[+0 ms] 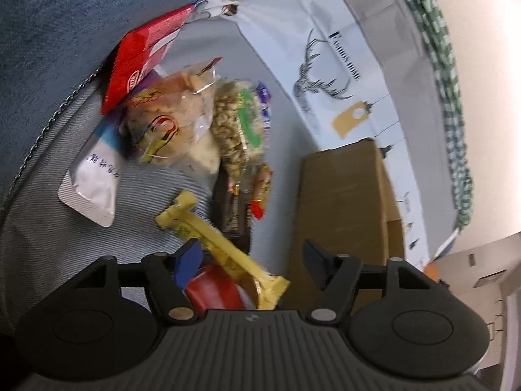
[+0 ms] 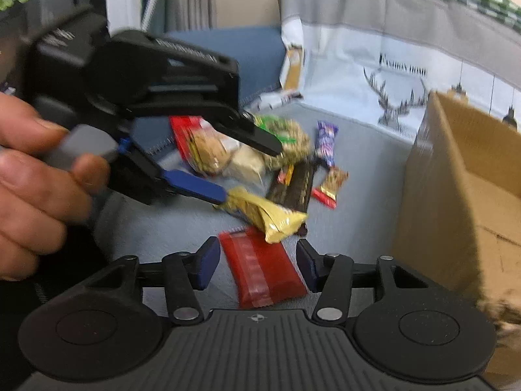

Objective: Organize snacks
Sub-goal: 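Grasp the red wrapped snack bar with the right tool while the left tool grasps the yellow bar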

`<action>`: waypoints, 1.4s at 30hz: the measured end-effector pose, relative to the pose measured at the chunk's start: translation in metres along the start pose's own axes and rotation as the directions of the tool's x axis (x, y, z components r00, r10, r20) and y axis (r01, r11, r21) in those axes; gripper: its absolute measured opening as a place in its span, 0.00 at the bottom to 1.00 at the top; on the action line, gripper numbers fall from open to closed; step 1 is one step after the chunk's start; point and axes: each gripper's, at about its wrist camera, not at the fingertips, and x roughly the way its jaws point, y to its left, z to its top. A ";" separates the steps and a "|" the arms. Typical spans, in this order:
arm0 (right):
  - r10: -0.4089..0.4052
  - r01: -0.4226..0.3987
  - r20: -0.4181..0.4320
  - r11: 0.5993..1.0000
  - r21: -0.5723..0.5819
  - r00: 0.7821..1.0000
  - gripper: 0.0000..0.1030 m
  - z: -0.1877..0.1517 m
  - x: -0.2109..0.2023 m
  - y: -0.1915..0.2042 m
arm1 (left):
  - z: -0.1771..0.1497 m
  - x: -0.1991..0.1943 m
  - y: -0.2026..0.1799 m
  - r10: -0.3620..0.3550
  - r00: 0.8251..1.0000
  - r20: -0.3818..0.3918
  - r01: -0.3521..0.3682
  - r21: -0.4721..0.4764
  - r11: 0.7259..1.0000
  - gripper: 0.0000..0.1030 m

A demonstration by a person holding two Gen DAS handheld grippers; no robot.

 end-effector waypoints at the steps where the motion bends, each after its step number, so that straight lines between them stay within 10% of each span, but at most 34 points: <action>1: -0.001 0.001 -0.016 1.000 0.003 1.000 0.58 -0.001 0.006 0.000 | 0.000 0.002 0.000 0.011 1.000 -0.004 -0.011 0.000 1.000 0.73; 14: 0.013 -0.018 -0.116 0.999 -0.043 0.993 0.51 -0.010 0.037 0.002 | 0.000 0.025 0.002 0.067 0.996 -0.056 -0.068 -0.014 0.998 0.73; 21: 0.046 -0.053 -0.096 0.996 -0.069 0.994 0.46 -0.011 0.030 0.006 | -0.005 0.027 -0.011 0.127 0.991 -0.044 -0.124 0.062 0.990 0.25; 26: 0.029 -0.036 -0.081 0.995 -0.096 0.996 0.45 -0.014 0.020 0.012 | -0.005 0.008 -0.025 0.135 0.990 -0.041 -0.127 0.158 0.979 0.12; 33: -0.020 0.013 -0.104 0.997 -0.076 0.994 0.45 -0.017 0.008 0.010 | -0.026 -0.010 -0.059 0.267 0.963 0.025 -0.239 0.532 0.812 0.12; 42: 0.003 -0.001 -0.131 1.000 0.017 0.991 0.49 -0.019 0.004 -0.004 | -0.024 0.012 -0.050 0.346 0.938 0.003 -0.301 0.498 0.813 0.23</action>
